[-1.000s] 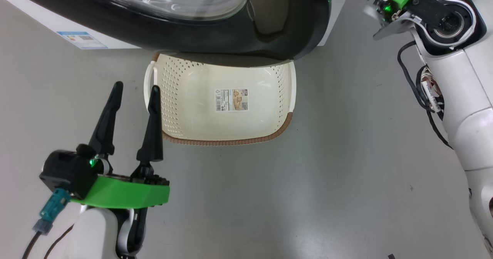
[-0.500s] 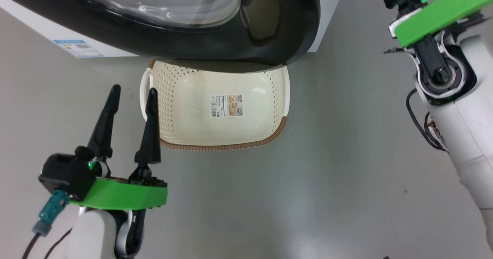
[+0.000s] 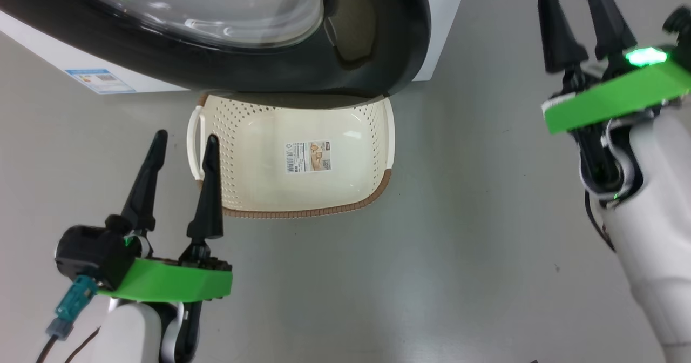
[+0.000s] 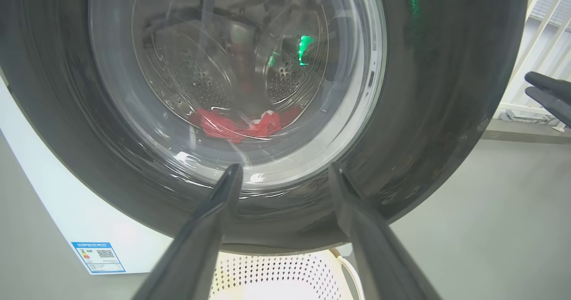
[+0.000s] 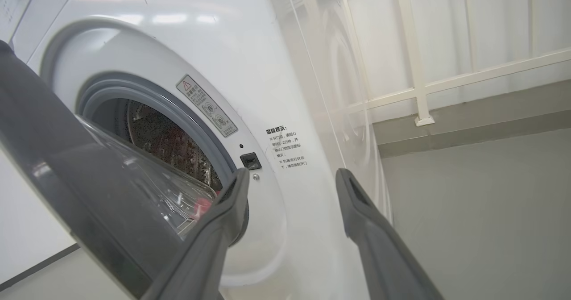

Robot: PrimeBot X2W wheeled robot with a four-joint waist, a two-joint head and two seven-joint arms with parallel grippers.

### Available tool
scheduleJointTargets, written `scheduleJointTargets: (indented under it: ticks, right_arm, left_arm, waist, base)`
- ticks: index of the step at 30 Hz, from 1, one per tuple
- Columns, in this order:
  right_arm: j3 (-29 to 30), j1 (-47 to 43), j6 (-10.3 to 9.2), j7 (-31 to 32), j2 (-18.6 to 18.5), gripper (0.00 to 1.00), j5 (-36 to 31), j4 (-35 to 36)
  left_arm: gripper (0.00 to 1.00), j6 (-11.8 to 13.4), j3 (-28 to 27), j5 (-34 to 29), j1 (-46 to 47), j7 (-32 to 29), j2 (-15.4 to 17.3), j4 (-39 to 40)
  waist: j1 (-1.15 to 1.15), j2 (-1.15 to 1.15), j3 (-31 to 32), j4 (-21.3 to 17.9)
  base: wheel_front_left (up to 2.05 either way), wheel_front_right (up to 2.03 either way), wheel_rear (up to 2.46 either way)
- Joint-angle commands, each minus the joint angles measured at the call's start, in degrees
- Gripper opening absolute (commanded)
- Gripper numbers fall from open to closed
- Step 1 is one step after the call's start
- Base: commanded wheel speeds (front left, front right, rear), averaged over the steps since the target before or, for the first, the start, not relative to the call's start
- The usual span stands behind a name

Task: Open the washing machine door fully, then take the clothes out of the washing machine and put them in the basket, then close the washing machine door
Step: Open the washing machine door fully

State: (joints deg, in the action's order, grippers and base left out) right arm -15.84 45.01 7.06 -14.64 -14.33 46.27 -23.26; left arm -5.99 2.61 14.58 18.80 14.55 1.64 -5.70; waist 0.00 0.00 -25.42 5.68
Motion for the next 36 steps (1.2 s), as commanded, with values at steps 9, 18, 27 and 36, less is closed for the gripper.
scheduleJointTargets:
  ticks: [9, 18, 27, 36]
  right_arm:
    - [9.5, -13.1, 0.43, -0.3, 6.6, 1.0, -22.7, 10.7]
    - [10.6, -20.6, 0.43, -0.4, 9.2, 1.0, -32.7, 19.5]
    - [10.5, -28.1, 0.43, -0.4, 10.8, 1.0, -35.2, 22.4]
    - [10.9, -29.3, 0.43, -0.4, 11.3, 1.0, -36.1, 23.3]
  left_arm:
    - [1.0, 1.0, -2.4, -0.5, -0.2, 0.4, 1.2, 2.5]
    - [1.0, 0.8, -2.7, -1.0, -0.2, 0.4, 1.2, 3.4]
    - [1.0, 0.7, -3.1, -1.0, -0.7, 0.4, 1.2, 4.6]
    - [1.0, 0.6, -3.4, -1.2, -1.2, 0.4, 1.2, 5.0]
  waist:
    - [0.0, 0.0, -0.2, 0.1]
    - [0.0, 0.0, -0.5, 0.0]
    - [0.0, 0.0, -0.6, -0.1]
    - [0.0, 0.0, -0.7, -0.5]
  base:
    - [0.0, 0.0, 0.0]
    - [0.0, 0.0, 0.0]
    - [0.0, 0.0, 0.0]
    - [0.0, 0.0, 0.0]
